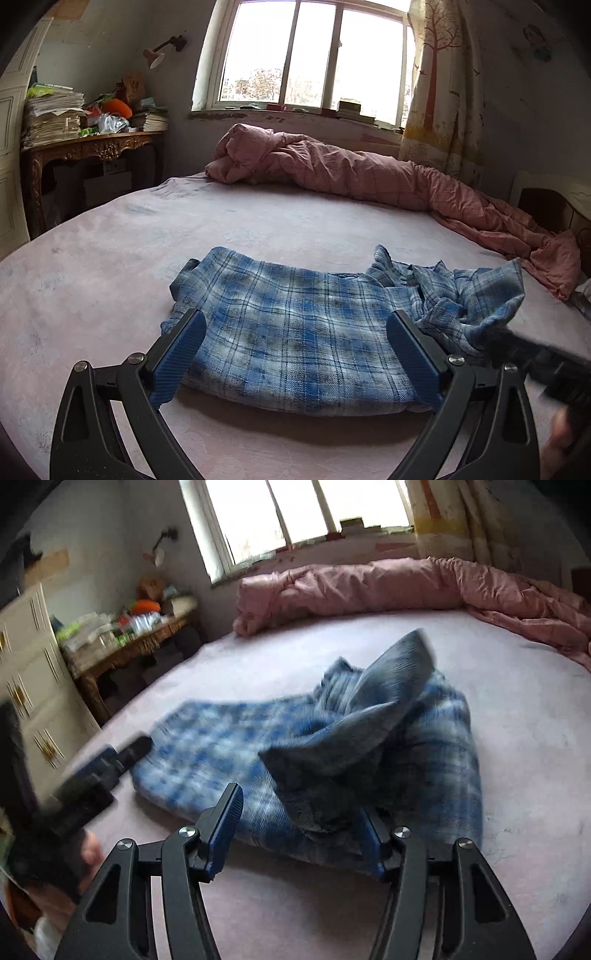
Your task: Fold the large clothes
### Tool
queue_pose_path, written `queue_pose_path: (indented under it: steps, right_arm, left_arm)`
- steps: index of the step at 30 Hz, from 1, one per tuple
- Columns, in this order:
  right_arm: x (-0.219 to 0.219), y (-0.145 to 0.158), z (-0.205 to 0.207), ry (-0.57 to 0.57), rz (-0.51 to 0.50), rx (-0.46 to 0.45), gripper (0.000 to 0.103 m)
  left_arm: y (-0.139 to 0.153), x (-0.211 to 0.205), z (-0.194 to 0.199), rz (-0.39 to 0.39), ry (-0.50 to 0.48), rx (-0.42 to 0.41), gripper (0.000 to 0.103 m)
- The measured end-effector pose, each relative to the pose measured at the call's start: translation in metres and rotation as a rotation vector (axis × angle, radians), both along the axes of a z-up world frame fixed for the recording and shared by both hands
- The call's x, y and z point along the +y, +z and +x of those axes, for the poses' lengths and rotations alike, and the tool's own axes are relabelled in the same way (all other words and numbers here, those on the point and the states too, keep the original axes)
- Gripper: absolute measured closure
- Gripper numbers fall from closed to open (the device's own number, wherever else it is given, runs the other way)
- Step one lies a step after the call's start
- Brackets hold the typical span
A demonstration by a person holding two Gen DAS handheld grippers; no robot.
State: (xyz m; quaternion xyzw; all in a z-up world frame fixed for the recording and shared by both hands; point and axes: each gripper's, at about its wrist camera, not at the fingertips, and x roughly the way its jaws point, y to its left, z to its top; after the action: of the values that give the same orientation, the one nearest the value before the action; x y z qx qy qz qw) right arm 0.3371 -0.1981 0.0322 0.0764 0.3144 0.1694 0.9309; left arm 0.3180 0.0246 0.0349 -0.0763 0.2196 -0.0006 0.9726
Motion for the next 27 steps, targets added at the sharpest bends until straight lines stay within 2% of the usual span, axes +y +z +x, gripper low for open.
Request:
queue_pose_path:
  steps: [3,5,7,11,14,16,18,19,21,24,27]
  right_arm:
    - [-0.020,0.014,-0.008,-0.054,0.066,-0.078,0.042]
    - [-0.035,0.019,-0.012,-0.168,0.072,-0.123,0.042]
    - [-0.046,0.017,-0.006,-0.321,0.013,-0.116,0.042]
    - [-0.059,-0.001,0.013,-0.422,-0.058,-0.047,0.042]
    - [-0.061,-0.011,0.025,-0.388,-0.064,0.020,0.042]
    - [-0.050,-0.018,0.036,-0.247,-0.074,0.092,0.041]
    - [-0.039,-0.020,0.032,-0.200,-0.173,0.068,0.035]
    - [-0.034,-0.019,0.030,-0.158,-0.189,0.060,0.028]
    - [-0.035,-0.015,0.027,-0.110,-0.155,0.056,0.026]
    - [-0.047,-0.010,0.024,-0.146,-0.122,0.055,0.026]
    - [-0.068,-0.008,0.023,-0.284,-0.091,0.069,0.026]
  left_arm:
    - [0.001,-0.003,-0.001,0.006,-0.004,-0.005,0.005]
    - [0.001,-0.003,-0.001,0.010,-0.010,-0.006,0.005]
    - [0.001,-0.006,-0.001,0.019,-0.013,-0.007,0.005]
    - [0.001,-0.012,-0.002,0.039,-0.026,-0.013,0.005]
    - [0.002,-0.018,-0.006,0.056,-0.056,-0.034,0.005]
    - [0.002,-0.024,-0.008,0.077,-0.075,-0.046,0.005]
    - [0.002,-0.028,-0.008,0.101,-0.079,-0.050,0.005]
    - [0.002,-0.031,-0.009,0.115,-0.071,-0.053,0.005]
    - [0.003,-0.032,-0.012,0.129,-0.050,-0.073,0.005]
    - [0.005,-0.033,-0.015,0.115,-0.079,-0.091,0.005]
    - [0.005,-0.036,-0.017,0.098,-0.135,-0.096,0.005]
